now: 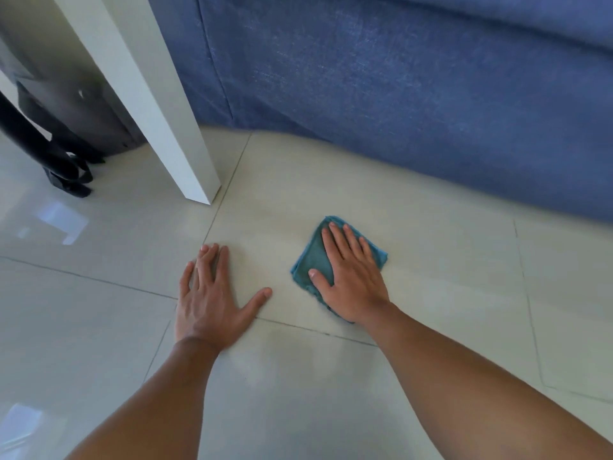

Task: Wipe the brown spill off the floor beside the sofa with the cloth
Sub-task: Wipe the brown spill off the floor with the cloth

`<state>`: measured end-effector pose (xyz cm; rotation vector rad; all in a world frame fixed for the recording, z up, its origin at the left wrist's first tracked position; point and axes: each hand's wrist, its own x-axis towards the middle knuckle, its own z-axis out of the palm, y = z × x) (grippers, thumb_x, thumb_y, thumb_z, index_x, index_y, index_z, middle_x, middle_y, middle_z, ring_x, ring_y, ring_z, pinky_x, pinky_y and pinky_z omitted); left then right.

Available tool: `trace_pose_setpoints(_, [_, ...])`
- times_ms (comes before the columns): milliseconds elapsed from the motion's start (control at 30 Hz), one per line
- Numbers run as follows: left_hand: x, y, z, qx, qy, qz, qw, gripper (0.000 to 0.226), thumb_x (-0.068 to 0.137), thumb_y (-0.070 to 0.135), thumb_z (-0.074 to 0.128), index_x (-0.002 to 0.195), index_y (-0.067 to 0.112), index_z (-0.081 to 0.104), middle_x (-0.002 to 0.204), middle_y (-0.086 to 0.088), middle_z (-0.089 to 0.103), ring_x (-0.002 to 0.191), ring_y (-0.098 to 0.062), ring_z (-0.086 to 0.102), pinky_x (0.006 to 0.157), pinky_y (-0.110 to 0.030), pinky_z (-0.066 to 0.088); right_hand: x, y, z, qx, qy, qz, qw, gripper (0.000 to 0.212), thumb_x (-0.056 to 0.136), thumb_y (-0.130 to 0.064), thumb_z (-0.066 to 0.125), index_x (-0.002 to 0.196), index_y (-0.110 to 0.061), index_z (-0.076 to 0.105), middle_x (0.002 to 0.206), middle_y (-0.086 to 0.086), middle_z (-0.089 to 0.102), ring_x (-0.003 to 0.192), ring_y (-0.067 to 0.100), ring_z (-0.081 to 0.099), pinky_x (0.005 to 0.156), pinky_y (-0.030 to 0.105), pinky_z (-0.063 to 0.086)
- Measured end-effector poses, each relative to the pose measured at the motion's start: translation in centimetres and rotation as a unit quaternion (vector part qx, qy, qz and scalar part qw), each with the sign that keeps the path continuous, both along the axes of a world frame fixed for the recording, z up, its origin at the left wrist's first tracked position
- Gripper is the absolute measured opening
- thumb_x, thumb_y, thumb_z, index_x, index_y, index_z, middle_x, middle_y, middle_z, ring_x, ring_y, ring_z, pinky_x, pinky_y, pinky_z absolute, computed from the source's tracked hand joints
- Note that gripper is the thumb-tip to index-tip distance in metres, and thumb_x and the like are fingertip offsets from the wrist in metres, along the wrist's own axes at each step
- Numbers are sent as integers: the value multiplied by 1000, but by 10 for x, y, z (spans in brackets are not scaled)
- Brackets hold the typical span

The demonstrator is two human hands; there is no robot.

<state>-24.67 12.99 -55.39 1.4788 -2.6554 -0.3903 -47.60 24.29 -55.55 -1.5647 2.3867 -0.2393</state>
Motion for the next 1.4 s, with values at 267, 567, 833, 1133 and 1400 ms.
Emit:
trace_pose_setpoints(267, [3,0,-4,12,9,-13,1000,113,78,87,26,157,6,21,164,-15,16,155,-24,3,125,-43,4,13,85,6,30,-18,-48,998,86,97,-64,31,165,-26,-4,172,-13,-12,155,6,-20,127,33,-12])
trace_pose_setpoints(567, [2,-1,0,32,10,-25,999,115,77,87,22,158,5,18,166,-14,11,155,-22,-2,125,-38,-4,-42,79,8,81,5,-214,974,87,102,-61,30,164,-14,-9,173,1,-12,158,20,-14,128,40,-7])
trace_pose_setpoints(833, [8,-1,-6,-1,-7,-29,1000,106,85,83,19,159,8,14,168,-12,8,155,-21,-4,125,-39,-4,-37,-16,15,112,-6,-76,991,88,102,-61,32,164,-15,-10,172,2,-18,157,23,-19,128,44,-9])
trace_pose_setpoints(1133, [6,0,-8,-16,8,-13,1000,102,86,80,26,155,6,26,163,-15,22,154,-25,9,125,-44,8,36,37,13,28,-31,80,996,82,99,-58,40,165,-24,8,173,-11,-4,157,9,-15,128,42,-6])
trace_pose_setpoints(1400, [1,4,-5,-10,11,-6,1000,106,81,83,28,156,8,25,162,-13,21,154,-22,8,125,-41,5,-42,140,9,75,48,-218,972,91,88,-74,14,165,-26,4,173,-11,1,159,16,-6,127,50,-5])
